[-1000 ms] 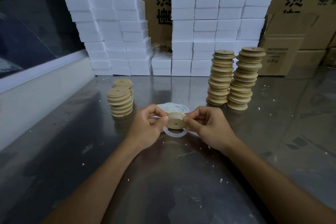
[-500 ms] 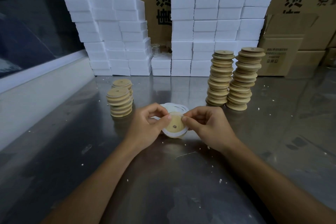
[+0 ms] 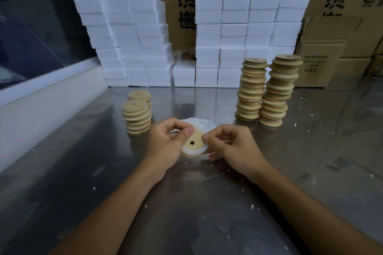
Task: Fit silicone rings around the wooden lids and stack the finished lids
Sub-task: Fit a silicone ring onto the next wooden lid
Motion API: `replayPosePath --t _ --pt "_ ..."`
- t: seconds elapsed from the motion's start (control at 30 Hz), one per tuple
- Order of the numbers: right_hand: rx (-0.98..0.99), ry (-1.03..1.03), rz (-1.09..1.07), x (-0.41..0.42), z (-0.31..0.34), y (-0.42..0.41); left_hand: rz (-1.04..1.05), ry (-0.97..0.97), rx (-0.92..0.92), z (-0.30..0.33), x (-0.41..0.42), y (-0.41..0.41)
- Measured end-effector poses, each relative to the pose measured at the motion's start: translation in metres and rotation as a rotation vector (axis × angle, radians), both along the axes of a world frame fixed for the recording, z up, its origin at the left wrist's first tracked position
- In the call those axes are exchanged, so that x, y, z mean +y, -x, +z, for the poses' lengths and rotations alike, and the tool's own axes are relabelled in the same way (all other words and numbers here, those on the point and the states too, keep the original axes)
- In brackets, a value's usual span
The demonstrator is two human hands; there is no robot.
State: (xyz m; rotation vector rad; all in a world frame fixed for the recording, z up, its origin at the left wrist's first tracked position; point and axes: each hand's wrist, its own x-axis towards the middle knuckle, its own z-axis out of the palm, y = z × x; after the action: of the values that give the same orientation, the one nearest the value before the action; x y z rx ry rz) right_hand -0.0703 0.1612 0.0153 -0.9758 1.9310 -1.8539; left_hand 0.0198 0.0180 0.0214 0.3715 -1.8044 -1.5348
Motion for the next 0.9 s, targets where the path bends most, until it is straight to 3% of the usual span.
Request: replayPosePath --t 0.17,0.27,0.43,0.53,0.6,0.9 --pt "-0.155 0.057 0.031 0.002 0.005 0.000 -0.021 -0.182 0.060 0.000 0.001 0.001" --pt "-0.136 0.054 0.033 0.004 0.004 0.004 -0.072 -0.120 0.039 0.001 -0.002 -0.002" --pt "0.233 -0.055 -0.062 0.005 -0.001 0.010 -0.101 0.324 -0.039 0.003 -0.009 -0.006" --pt "0.480 -0.074 -0.096 0.005 -0.001 0.009 -0.108 0.411 -0.058 0.003 -0.009 -0.006" --pt "0.527 -0.057 -0.087 0.004 -0.001 0.008 -0.109 0.417 -0.058 0.003 -0.007 -0.006" --pt "0.240 0.013 -0.056 0.003 0.002 0.009 -0.076 0.202 0.020 0.001 -0.010 -0.003"
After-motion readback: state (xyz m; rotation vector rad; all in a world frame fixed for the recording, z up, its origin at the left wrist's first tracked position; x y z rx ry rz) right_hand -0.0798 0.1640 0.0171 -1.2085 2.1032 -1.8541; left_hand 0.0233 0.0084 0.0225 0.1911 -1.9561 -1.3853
